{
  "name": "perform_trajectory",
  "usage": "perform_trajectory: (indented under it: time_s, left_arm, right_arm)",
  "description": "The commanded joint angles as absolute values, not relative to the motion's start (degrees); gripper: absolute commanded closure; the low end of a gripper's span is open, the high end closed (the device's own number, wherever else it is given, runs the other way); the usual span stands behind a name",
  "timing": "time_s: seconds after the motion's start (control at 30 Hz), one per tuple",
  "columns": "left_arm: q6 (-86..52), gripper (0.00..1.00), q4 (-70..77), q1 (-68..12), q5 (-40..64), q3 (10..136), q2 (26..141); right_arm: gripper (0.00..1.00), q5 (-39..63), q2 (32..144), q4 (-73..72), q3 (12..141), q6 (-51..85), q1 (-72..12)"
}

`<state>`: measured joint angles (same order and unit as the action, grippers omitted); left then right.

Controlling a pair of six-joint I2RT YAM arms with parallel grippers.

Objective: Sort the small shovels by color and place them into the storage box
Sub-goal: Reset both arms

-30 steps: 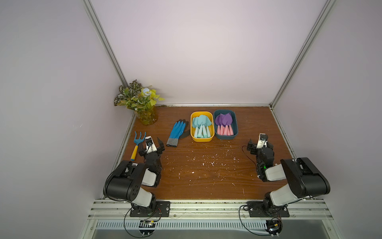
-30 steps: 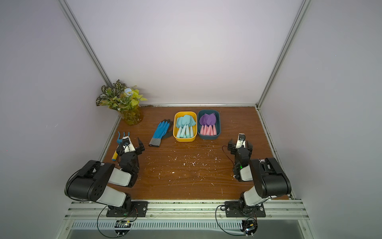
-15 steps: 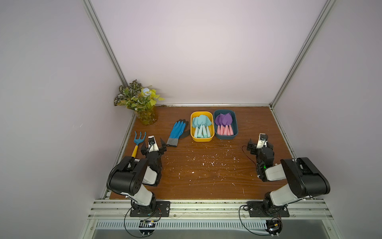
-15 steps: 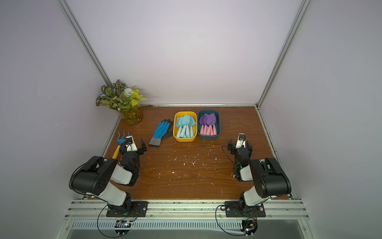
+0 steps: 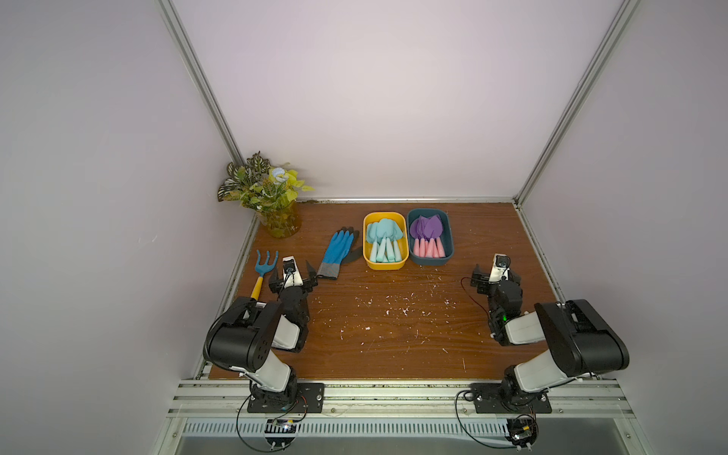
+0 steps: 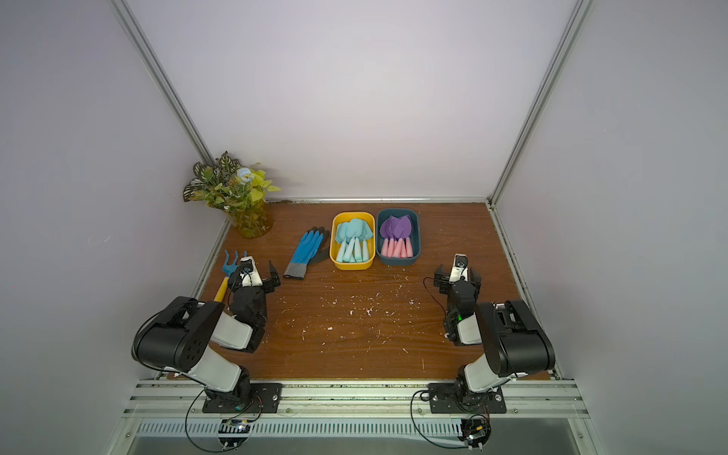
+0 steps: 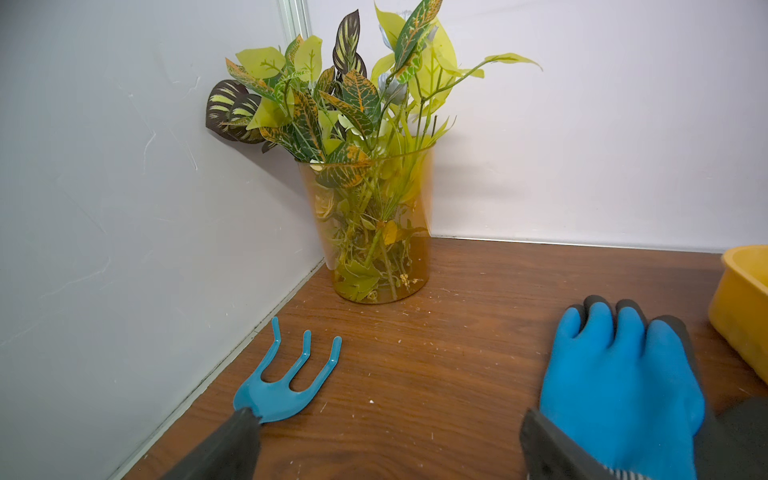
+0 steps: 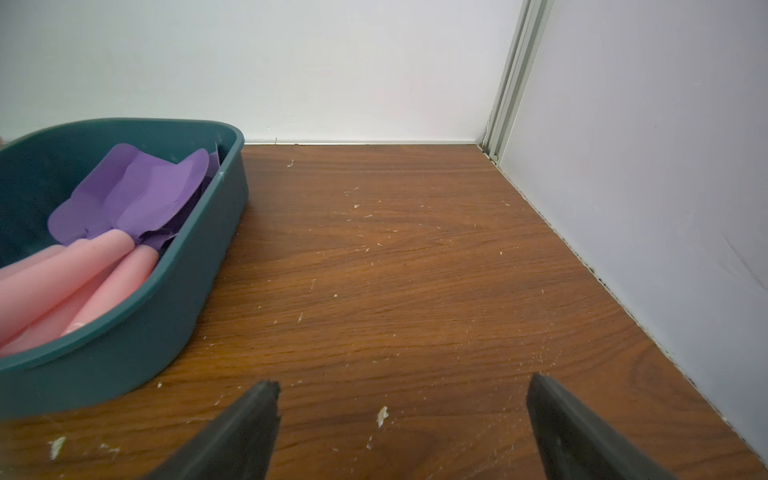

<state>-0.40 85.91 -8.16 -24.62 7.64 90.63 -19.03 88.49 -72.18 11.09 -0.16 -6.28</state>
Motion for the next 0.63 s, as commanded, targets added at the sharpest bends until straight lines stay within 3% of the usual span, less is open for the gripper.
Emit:
perform_trajectory:
  time_s: [0.0, 0.6]
  left_arm:
    - [0.3, 0.01, 85.9, -7.4, -24.3, 8.3, 90.9]
    - [0.2, 0.01, 85.5, -7.4, -24.2, 8.4, 90.8]
  right_arm:
    - [0.01, -18.4, 87.1, -73.6, 12.4, 0.6, -6.1]
    - [0.01, -18.4, 87.1, -73.6, 12.4, 0.5, -6.1]
